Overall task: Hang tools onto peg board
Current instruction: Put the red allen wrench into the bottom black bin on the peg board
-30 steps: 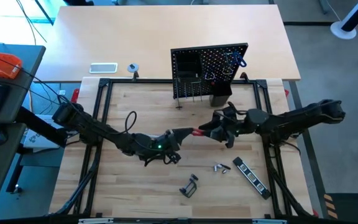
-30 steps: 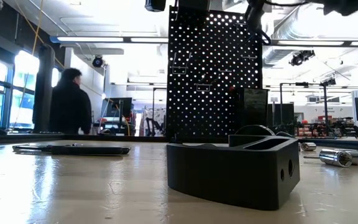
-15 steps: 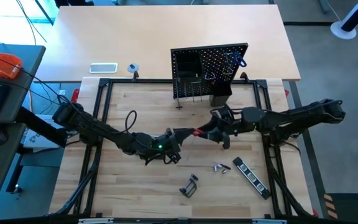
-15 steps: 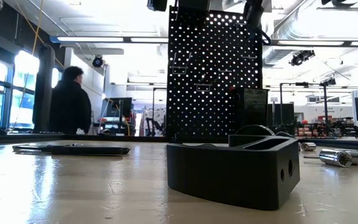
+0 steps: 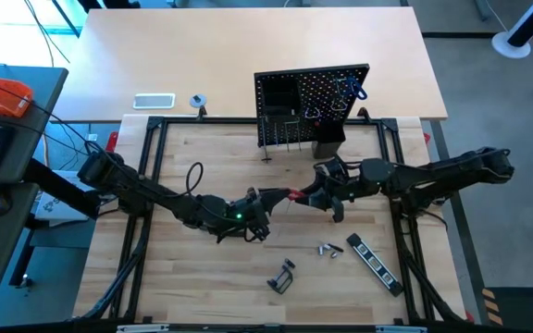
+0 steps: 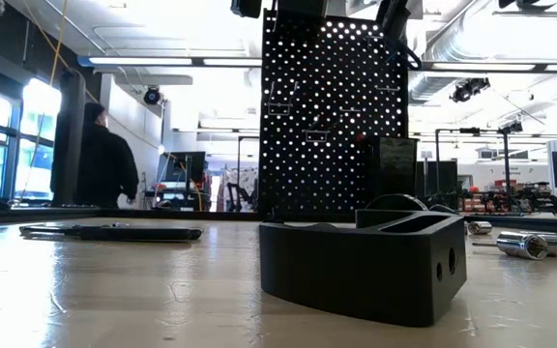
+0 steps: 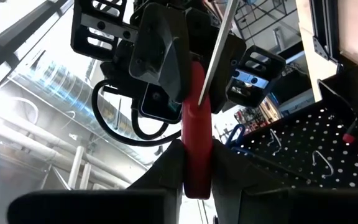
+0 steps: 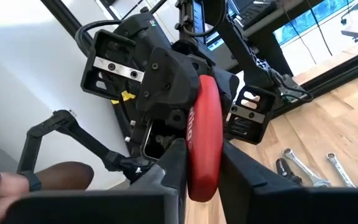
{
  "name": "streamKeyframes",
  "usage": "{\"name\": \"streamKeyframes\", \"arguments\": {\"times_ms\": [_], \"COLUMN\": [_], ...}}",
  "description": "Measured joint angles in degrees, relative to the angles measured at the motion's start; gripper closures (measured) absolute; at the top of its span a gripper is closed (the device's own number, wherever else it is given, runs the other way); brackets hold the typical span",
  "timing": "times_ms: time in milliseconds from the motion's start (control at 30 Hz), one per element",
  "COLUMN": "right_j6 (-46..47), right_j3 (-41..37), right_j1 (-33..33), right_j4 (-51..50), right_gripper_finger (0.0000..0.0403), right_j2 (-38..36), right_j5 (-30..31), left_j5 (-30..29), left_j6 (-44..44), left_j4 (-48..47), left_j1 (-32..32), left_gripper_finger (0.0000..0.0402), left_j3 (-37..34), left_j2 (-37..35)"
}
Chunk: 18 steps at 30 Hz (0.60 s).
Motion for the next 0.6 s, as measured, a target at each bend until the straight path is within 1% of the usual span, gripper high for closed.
{"name": "streamKeyframes", "arguments": {"times_ms": [133, 267, 600], "right_j6": [-0.5, -1.4, -5.4], "right_j3": [0.0, 0.0, 0.0], "right_j1": [0.0, 0.0, -0.1], "right_j4": [0.0, 0.0, 0.4], "right_gripper_finger": [0.0342, 0.0346, 0.0350], "right_j2": [0.0, 0.0, 0.0], "right_j5": [0.0, 0.0, 0.9], "left_j5": [0.2, 0.2, -3.8], "left_j6": [-0.4, -1.0, -5.3], "left_j4": [-0.1, 0.0, 1.4], "left_j1": [0.0, 0.0, 0.1], "left_gripper_finger": [0.0358, 0.0350, 0.0290], "left_j3": [0.0, 0.0, 0.0], "left_j2": [0.0, 0.0, 0.1]}}
